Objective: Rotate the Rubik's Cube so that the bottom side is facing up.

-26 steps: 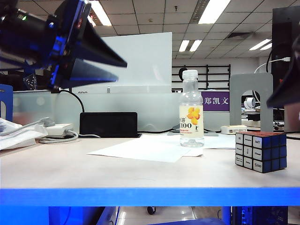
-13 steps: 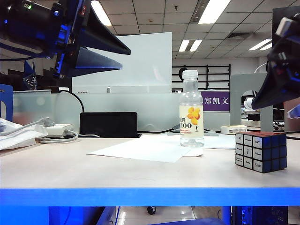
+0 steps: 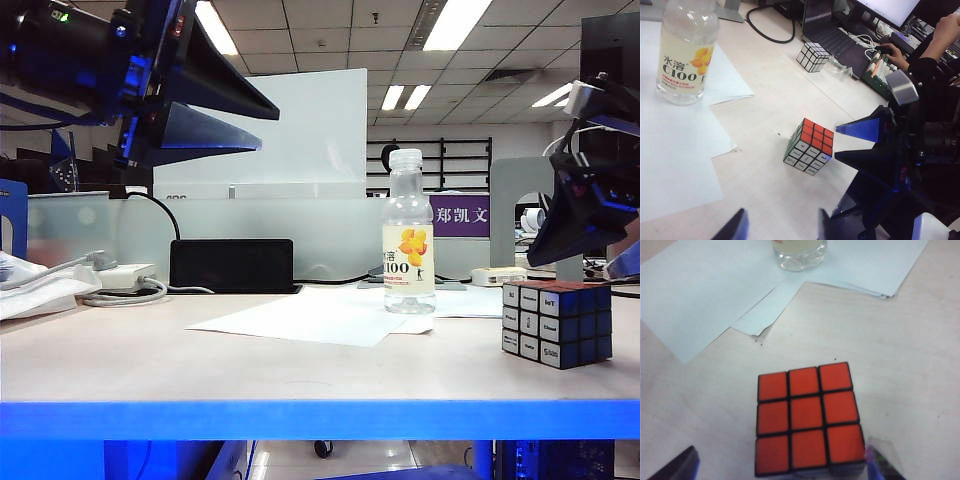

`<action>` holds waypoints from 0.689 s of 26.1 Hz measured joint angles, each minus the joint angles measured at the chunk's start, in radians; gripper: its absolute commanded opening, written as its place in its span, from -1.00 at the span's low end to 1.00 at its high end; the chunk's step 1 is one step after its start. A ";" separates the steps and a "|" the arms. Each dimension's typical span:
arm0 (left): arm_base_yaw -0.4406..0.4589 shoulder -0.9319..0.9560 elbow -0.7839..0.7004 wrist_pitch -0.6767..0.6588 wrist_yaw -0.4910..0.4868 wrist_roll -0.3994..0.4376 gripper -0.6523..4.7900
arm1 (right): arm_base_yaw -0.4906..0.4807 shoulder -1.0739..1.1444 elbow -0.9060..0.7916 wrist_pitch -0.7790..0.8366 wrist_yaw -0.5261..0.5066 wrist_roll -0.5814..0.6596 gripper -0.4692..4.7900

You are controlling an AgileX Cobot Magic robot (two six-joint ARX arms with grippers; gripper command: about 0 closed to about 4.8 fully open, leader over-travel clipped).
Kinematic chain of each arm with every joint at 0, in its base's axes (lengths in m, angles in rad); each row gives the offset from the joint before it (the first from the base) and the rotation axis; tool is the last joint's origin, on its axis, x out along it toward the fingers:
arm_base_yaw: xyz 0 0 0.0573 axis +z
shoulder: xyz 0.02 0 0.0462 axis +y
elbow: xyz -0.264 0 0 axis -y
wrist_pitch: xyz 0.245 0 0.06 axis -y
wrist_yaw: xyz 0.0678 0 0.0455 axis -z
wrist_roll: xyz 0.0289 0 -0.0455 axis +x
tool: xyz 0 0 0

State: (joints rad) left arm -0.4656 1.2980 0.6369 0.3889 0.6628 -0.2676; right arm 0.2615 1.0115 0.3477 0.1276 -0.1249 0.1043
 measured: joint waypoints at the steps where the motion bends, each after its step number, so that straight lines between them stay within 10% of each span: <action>1: 0.000 0.000 0.000 0.000 0.000 0.002 -0.07 | 0.000 0.004 0.000 0.008 0.006 -0.005 0.82; 18: 0.000 0.027 0.000 -0.007 0.000 0.003 -0.07 | -0.002 0.175 0.002 0.116 0.016 -0.050 0.82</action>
State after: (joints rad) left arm -0.4656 1.3247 0.6369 0.3817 0.6632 -0.2649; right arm 0.2596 1.1870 0.3492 0.2432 -0.1089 0.0547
